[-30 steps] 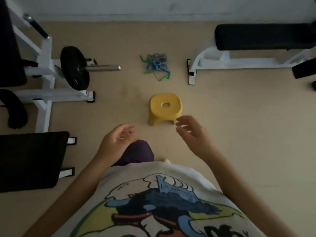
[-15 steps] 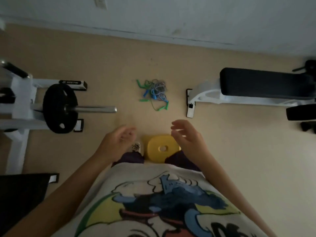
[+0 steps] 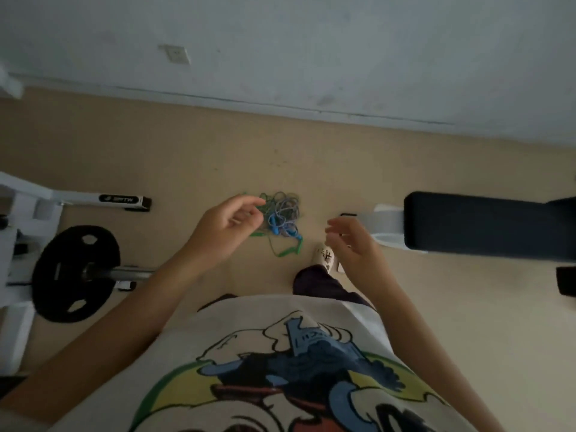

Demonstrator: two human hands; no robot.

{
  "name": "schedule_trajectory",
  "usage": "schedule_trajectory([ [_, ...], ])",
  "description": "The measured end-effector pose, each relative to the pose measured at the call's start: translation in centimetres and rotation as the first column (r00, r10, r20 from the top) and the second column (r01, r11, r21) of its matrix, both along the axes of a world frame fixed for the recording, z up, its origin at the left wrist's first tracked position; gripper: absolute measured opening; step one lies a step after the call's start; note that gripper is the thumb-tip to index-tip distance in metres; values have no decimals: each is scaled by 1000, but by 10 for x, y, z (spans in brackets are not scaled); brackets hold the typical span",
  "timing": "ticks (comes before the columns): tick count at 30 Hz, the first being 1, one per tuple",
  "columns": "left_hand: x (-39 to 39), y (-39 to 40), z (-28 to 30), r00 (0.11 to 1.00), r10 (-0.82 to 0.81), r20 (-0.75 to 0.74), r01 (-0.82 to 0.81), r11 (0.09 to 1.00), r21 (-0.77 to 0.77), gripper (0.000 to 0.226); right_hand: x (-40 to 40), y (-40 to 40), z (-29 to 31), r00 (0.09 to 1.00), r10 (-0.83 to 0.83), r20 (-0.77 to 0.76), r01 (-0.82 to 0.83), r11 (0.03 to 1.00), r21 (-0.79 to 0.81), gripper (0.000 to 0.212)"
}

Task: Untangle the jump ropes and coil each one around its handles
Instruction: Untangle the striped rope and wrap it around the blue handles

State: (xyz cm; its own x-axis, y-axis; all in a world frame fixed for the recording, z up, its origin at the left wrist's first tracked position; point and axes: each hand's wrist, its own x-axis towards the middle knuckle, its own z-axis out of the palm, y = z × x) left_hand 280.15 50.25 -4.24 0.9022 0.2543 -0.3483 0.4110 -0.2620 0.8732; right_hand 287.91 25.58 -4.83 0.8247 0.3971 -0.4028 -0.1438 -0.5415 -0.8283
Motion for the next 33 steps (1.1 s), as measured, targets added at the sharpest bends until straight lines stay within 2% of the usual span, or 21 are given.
schedule_trajectory([
  [7,105,-28,-3,988,116,-99,-116,993,2,20,152,7,-7,992,122,-40,-121,992,29,22],
  [11,152,-17,-41,981,128,-145,-128,992,8,20,199,25,-41,989,128,-70,-129,992,-7,25],
  [15,194,1,-136,978,119,-174,-117,993,20,23,230,41,-127,993,95,-68,-99,993,-58,21],
  [18,221,16,-247,982,92,-166,-87,995,39,24,251,59,-235,994,94,-51,-98,991,-89,20],
  [22,254,43,-400,991,57,-117,-38,986,161,23,284,87,-387,986,166,13,-164,980,-109,23],
  [25,277,63,-481,997,17,-80,2,970,241,26,304,106,-470,973,218,76,-209,972,-107,23],
  [29,286,76,-522,995,-75,68,48,940,338,28,307,116,-513,941,266,208,-253,964,-86,28],
  [33,271,77,-519,974,-179,141,107,907,408,31,294,112,-492,905,277,324,-276,960,-49,33],
])
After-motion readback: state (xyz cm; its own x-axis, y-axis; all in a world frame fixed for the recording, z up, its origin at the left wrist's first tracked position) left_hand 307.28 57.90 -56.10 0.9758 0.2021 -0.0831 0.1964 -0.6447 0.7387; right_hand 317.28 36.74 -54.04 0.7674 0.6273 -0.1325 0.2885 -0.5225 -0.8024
